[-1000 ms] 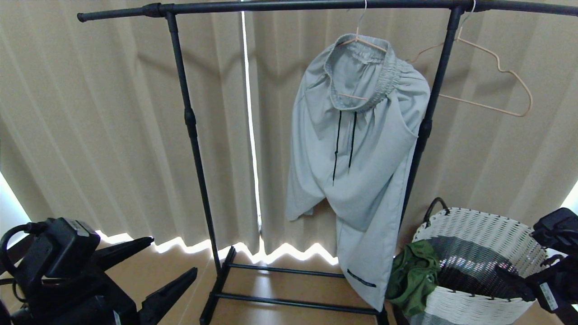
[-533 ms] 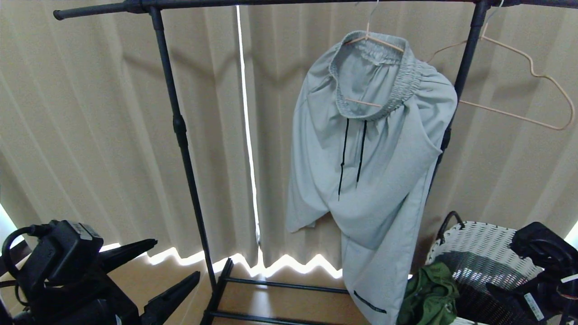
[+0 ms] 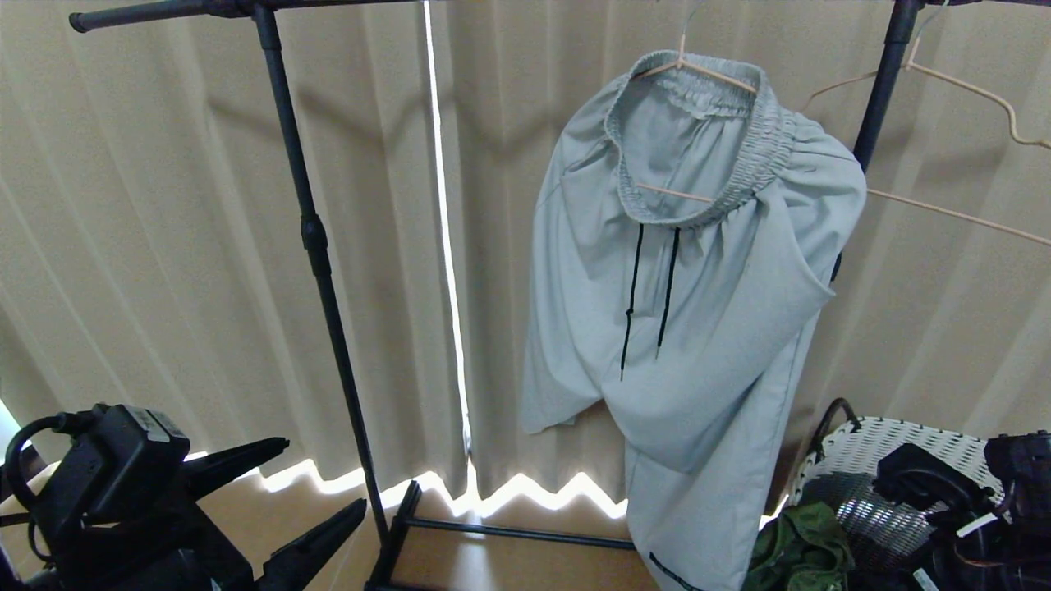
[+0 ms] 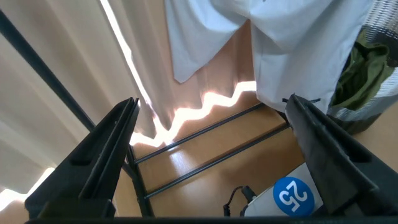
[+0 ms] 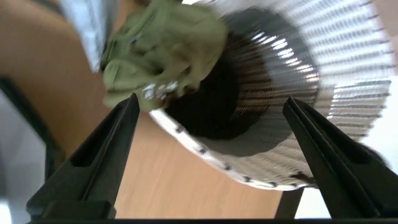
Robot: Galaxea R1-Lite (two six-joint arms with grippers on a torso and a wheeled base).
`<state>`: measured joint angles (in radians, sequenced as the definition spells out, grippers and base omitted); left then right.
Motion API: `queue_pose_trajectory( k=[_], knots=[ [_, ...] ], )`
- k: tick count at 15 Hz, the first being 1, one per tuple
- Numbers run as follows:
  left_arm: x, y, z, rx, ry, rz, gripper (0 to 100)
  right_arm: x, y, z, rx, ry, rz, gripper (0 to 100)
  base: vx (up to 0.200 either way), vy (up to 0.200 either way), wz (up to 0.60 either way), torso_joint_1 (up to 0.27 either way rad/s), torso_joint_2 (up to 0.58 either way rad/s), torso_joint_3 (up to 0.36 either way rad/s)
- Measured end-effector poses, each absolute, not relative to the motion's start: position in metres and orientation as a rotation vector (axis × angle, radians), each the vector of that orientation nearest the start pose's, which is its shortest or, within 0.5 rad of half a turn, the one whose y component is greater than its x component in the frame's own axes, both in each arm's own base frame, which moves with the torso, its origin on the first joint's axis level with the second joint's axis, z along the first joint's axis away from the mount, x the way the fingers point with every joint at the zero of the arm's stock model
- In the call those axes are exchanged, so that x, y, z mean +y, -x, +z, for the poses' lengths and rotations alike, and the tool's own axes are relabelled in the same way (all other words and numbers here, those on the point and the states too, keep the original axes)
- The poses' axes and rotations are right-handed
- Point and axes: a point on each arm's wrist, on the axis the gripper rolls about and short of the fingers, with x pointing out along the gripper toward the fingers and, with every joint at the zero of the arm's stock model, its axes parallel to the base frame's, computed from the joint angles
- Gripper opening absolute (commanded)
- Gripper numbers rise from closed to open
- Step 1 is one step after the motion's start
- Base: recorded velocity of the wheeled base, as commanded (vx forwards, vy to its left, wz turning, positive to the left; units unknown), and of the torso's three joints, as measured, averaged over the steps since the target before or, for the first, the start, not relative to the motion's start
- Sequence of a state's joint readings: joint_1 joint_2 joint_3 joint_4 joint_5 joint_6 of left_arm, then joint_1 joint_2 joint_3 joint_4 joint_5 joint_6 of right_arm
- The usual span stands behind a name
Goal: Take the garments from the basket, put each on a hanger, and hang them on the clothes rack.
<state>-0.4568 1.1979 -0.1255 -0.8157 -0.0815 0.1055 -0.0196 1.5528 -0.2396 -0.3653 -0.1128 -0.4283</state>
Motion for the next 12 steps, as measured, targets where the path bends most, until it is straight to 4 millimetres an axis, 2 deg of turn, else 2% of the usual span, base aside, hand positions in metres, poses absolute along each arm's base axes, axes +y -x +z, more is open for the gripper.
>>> queue_pose_trajectory(
  k=[6, 12],
  knots=[
    [-0.063, -0.124, 0.137, 0.221, -0.150, -0.548, 100, -0.006, -0.210, 0.028, 0.931, 0.441, 0.079, 100, 0.000, 0.000, 0.00, 0.000, 0.00, 0.000],
    [-0.063, -0.123, 0.137, 0.220, -0.149, -0.549, 100, -0.006, -0.216, 0.004, 1.014, 0.435, 0.098, 100, 0.000, 0.000, 0.00, 0.000, 0.00, 0.000]
  ],
)
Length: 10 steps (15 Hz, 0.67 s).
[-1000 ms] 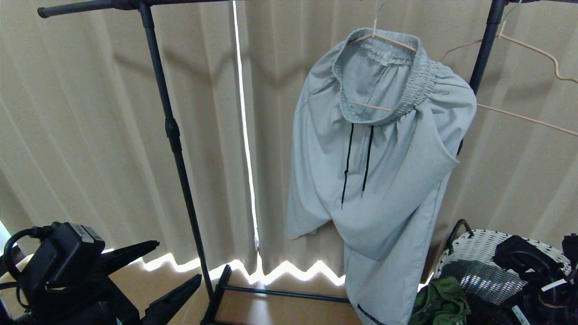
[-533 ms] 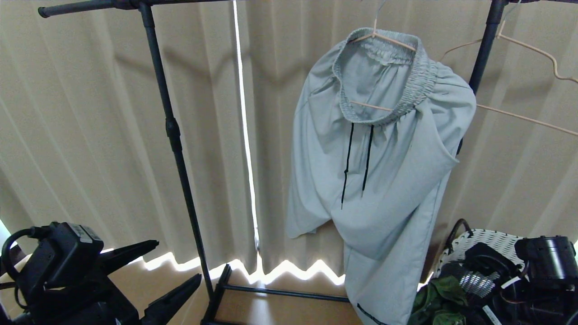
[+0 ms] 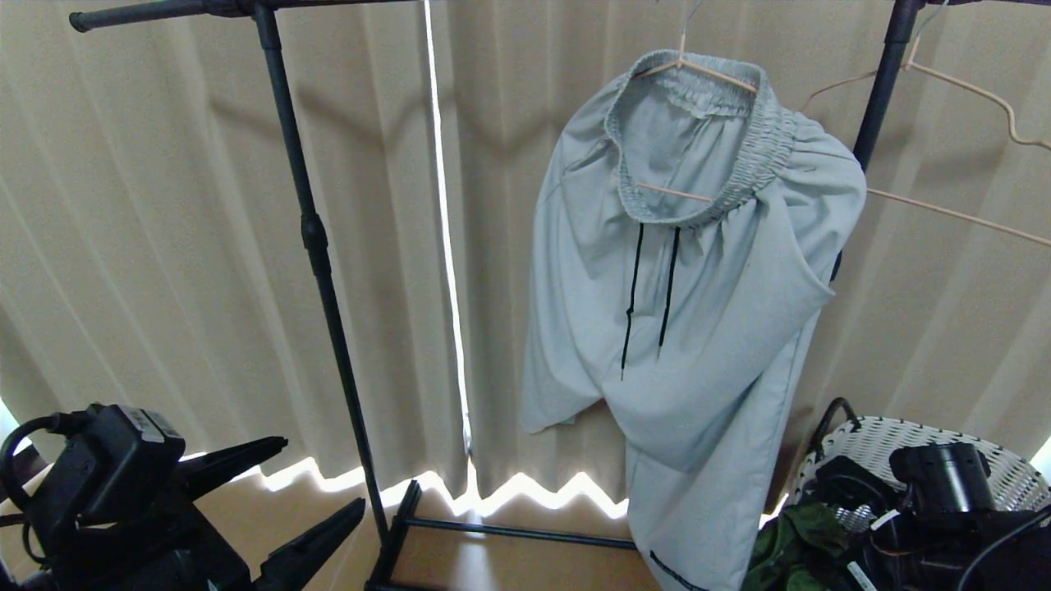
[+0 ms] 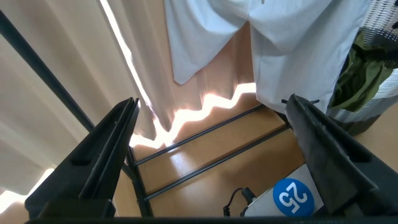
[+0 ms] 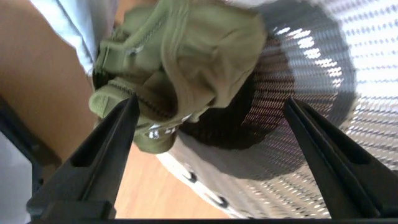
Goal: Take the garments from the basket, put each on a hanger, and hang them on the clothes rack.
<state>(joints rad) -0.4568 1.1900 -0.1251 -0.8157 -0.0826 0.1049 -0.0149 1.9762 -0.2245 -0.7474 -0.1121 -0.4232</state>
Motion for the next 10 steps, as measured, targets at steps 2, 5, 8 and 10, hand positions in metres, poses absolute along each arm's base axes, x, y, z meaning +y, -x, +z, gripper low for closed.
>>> queue_pose_trajectory(
  k=[2, 5, 8, 10],
  knots=[
    [-0.063, -0.123, 0.137, 0.219, -0.149, -0.548, 100, -0.007, -0.222, 0.000, 0.996, 0.434, 0.083, 100, 0.000, 0.000, 0.00, 0.000, 0.00, 0.000],
    [-0.063, -0.123, 0.137, 0.218, -0.149, -0.548, 100, -0.013, -0.226, -0.008, 0.984, 0.427, 0.053, 0, 0.000, 0.000, 0.00, 0.000, 0.00, 0.000],
    [-0.062, -0.123, 0.137, 0.217, -0.149, -0.548, 100, -0.014, -0.225, -0.011, 1.000, 0.423, 0.051, 0, 0.000, 0.000, 0.00, 0.000, 0.00, 0.000],
    [-0.062, -0.123, 0.137, 0.215, -0.149, -0.548, 100, -0.014, -0.226, -0.011, 0.994, 0.421, 0.049, 0, 0.000, 0.000, 0.00, 0.000, 0.00, 0.000]
  ],
)
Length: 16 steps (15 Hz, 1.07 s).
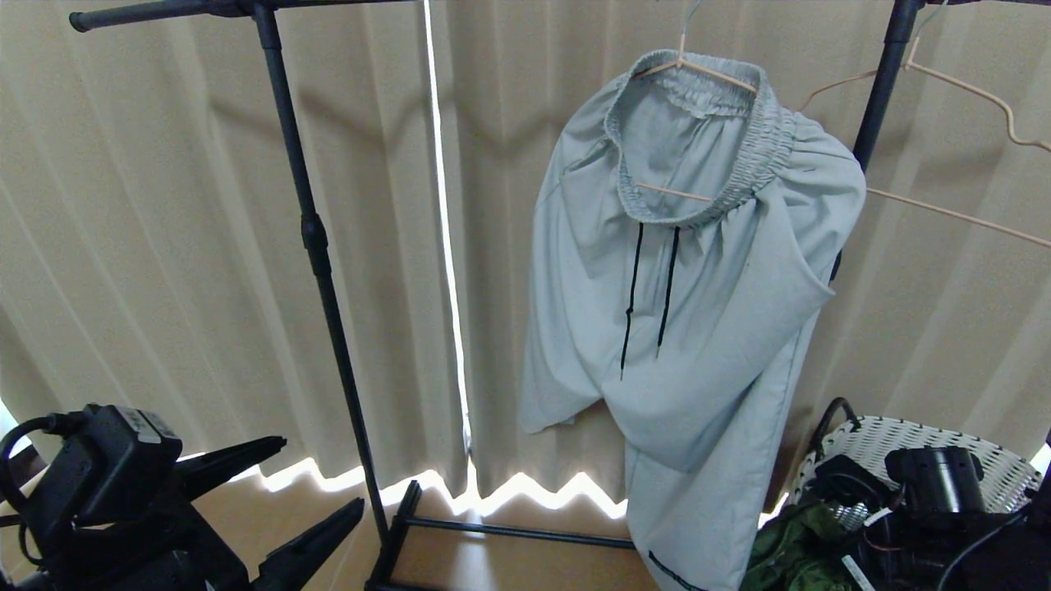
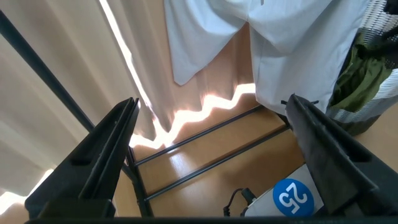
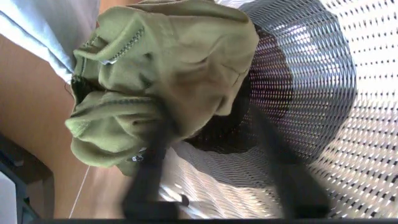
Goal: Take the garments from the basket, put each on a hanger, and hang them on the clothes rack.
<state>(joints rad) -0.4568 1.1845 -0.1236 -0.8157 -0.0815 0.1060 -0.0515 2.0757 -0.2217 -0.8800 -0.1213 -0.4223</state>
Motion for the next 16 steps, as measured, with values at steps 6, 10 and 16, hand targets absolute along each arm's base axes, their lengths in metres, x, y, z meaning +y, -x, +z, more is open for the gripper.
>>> queue_pose_trajectory(
  k=[6, 10, 16],
  knots=[
    [-0.062, -0.122, 0.139, 0.203, -0.147, -0.547, 100, -0.013, -0.223, 0.013, 0.897, 0.423, 0.038, 0, 0.000, 0.000, 0.00, 0.000, 0.00, 0.000],
    [-0.061, -0.122, 0.141, 0.193, -0.144, -0.541, 100, -0.010, -0.209, 0.061, 0.747, 0.432, 0.014, 0, 0.000, 0.000, 0.00, 0.000, 0.00, 0.000],
    [-0.060, -0.120, 0.142, 0.181, -0.142, -0.540, 100, -0.008, -0.179, 0.153, 0.552, 0.432, -0.020, 0, 0.000, 0.000, 0.00, 0.000, 0.00, 0.000]
  ],
)
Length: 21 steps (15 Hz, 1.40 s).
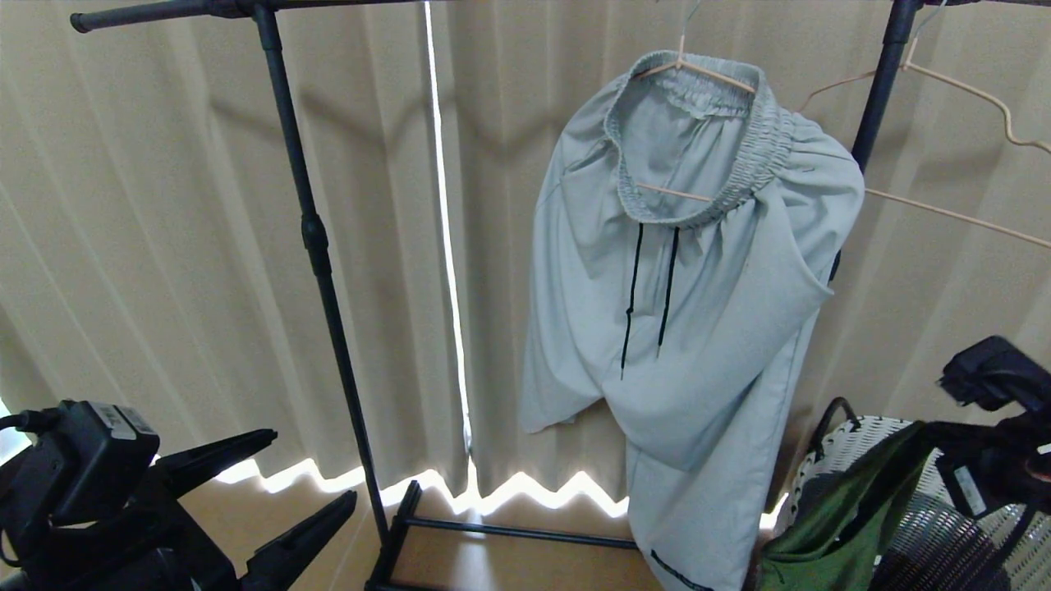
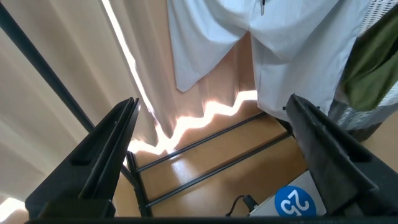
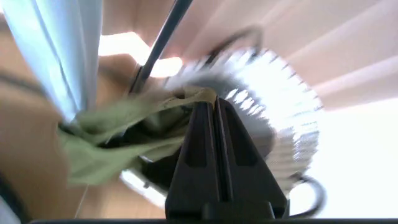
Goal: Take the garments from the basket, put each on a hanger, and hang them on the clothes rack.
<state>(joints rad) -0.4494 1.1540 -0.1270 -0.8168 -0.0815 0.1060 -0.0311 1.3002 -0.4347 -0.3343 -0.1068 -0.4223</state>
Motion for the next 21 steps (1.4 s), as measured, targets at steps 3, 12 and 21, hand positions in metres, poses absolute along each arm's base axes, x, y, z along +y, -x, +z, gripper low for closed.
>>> queue_pose_trajectory(
  k=[3, 12, 21],
  knots=[
    [-0.060, -0.119, 0.143, 0.180, -0.143, -0.539, 100, -0.008, -0.171, 0.190, 0.394, 0.410, -0.058, 0, 0.000, 0.000, 0.00, 0.000, 0.00, 0.000],
    [-0.059, -0.118, 0.141, 0.183, -0.147, -0.537, 100, 0.003, -0.165, 0.201, 0.328, 0.414, -0.011, 0, -0.156, 0.000, 0.00, 0.003, 0.00, 0.001],
    [-0.063, -0.111, 0.138, 0.175, -0.192, -0.598, 100, 0.024, -0.175, 0.207, 0.300, 0.354, 0.091, 0, -0.067, 0.000, 0.00, 0.001, 0.00, 0.002]
  ],
)
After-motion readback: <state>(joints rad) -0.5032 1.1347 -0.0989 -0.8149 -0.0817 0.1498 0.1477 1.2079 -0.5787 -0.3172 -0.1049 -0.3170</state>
